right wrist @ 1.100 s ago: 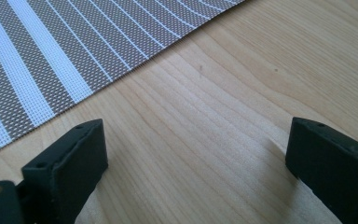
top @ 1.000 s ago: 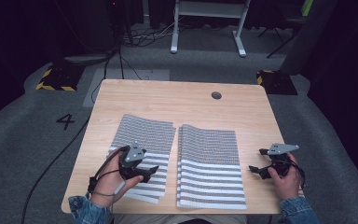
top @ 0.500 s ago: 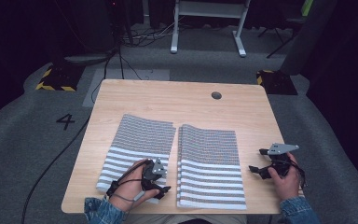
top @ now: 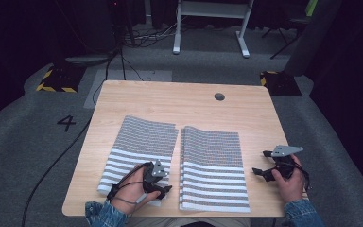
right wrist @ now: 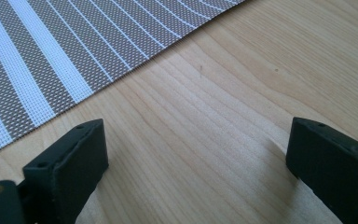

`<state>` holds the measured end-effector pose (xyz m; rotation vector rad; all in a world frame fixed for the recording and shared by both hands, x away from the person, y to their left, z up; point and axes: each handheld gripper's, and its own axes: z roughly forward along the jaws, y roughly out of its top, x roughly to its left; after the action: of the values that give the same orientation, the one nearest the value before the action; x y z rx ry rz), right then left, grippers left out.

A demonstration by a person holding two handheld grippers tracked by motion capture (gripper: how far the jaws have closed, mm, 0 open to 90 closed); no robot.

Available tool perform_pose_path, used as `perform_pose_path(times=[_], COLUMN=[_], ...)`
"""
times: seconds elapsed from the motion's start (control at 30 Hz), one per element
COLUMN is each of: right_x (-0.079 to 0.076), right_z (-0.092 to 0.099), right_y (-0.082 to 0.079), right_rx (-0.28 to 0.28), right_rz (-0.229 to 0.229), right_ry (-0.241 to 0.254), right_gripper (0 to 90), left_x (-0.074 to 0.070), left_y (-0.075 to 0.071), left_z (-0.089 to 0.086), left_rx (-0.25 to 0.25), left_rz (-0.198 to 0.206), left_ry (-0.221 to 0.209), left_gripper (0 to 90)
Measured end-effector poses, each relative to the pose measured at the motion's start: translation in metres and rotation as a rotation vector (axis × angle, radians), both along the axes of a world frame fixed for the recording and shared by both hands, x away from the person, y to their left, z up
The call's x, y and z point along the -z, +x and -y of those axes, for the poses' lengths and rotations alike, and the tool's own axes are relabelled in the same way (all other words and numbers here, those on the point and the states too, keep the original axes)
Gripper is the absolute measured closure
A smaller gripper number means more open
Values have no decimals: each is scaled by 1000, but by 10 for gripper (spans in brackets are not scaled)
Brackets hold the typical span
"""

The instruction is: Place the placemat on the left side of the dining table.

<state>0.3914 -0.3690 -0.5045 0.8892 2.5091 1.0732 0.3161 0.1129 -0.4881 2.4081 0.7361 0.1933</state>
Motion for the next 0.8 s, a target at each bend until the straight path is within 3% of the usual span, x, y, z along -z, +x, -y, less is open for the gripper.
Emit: perform_pose_path(times=[0.27, 0.33, 0.37, 0.43, 0.47, 0.53, 0.63, 0.8], right_x=[0, 0, 0, 0, 0, 0, 0, 0], right_z=[0, 0, 0, 0, 0, 0, 0, 0], right_y=[0, 0, 0, 0, 0, 0, 0, 0], right_rx=[1, 1, 1, 1, 0, 0, 1, 1], right_rz=[-1, -1, -2, -1, -2, -2, -2, -2], right_ry=[0, 4, 4, 4, 4, 4, 4, 4], right_gripper=[57, 56, 57, 57, 57, 57, 57, 57], left_x=[-4, -6, -9, -11, -18, -22, -40, -61], left_y=[5, 8, 7, 8, 6, 4, 1, -2], left_z=[-8, -11, -13, -14, -16, -17, -24, -41], left_rx=[-73, -104, -129, -127, -136, -142, -155, -207], left_rz=[-3, -13, -7, 5, 39, 54, 137, 215], left_ry=[-1, -33, -22, -41, -45, -61, -96, -144], left_gripper=[635, 720, 762, 815, 834, 854, 861, 861])
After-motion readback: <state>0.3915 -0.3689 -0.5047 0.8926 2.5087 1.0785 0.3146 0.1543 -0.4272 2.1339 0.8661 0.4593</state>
